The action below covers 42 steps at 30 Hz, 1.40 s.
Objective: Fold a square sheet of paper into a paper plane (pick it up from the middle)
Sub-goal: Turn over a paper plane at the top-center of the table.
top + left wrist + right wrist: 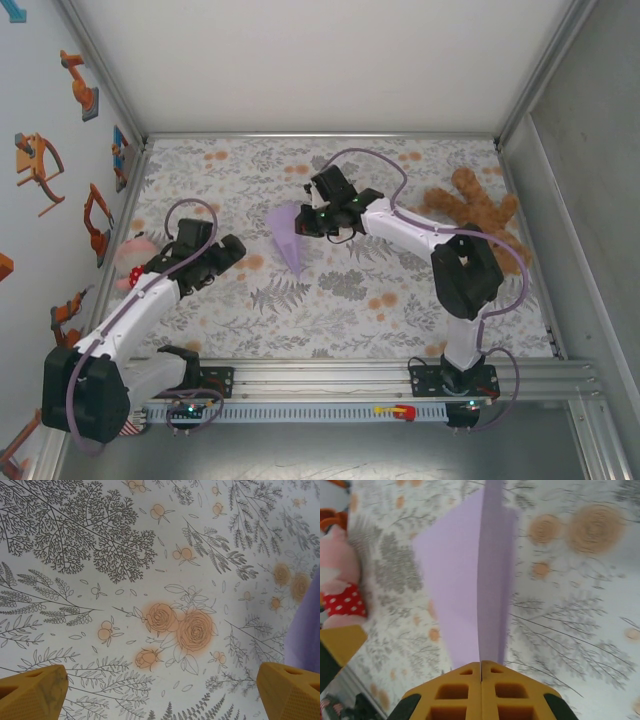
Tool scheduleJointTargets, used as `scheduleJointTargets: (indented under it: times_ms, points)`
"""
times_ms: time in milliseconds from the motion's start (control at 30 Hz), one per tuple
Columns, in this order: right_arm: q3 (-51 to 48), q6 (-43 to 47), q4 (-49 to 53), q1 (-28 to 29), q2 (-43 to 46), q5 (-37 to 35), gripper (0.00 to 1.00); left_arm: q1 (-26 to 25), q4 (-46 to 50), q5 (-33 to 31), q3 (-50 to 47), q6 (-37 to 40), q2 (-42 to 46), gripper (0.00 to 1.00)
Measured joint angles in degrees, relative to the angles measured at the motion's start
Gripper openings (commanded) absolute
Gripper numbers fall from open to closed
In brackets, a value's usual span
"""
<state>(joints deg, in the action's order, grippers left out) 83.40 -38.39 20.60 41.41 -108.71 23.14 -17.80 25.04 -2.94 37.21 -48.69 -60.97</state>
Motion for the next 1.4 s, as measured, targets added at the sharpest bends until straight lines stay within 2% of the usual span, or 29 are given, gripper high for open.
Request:
scheduleJointTargets:
  times_ms: [133, 267, 467, 667, 800, 1000, 1233, 1400]
  points:
    - [-0.1, 0.8, -3.4, 0.0, -3.2, 4.5, 0.0, 0.0, -0.3, 0.8, 0.0, -0.7, 1.7, 0.98]
    - [-2.8, 0.7, -5.9, 0.0, -5.1, 6.4, 0.0, 0.0, -2.7, 4.1, -0.9, -0.7, 1.7, 1.0]
    - [-7.6, 0.7, -8.3, -1.4, -5.1, 7.7, 0.0, -1.3, -6.6, 8.0, -3.6, -1.6, 0.0, 0.95]
    - [-11.8, 0.7, -9.7, -4.9, -5.1, 8.0, 0.0, -4.7, -11.0, 11.3, -4.4, -2.4, -4.8, 0.9]
    - [-13.2, 0.7, -9.9, -6.4, -5.1, 8.0, 0.0, -7.7, -14.7, 13.8, -4.3, -2.8, -9.6, 0.73]
    - [-13.3, 0.7, -10.6, -6.4, -5.1, 8.0, 0.0, -11.3, -18.4, 16.5, -2.0, -3.7, -16.8, 0.67]
    - [-13.8, 0.7, -11.1, -6.4, -5.1, 8.0, 0.0, -12.5, -19.1, 18.1, 5.0, -4.4, -24.7, 0.42]
    - [-13.9, 0.7, -11.1, -6.4, -5.1, 8.0, 0.0, -12.5, -18.8, 17.9, 9.6, -4.7, -30.0, 0.34]
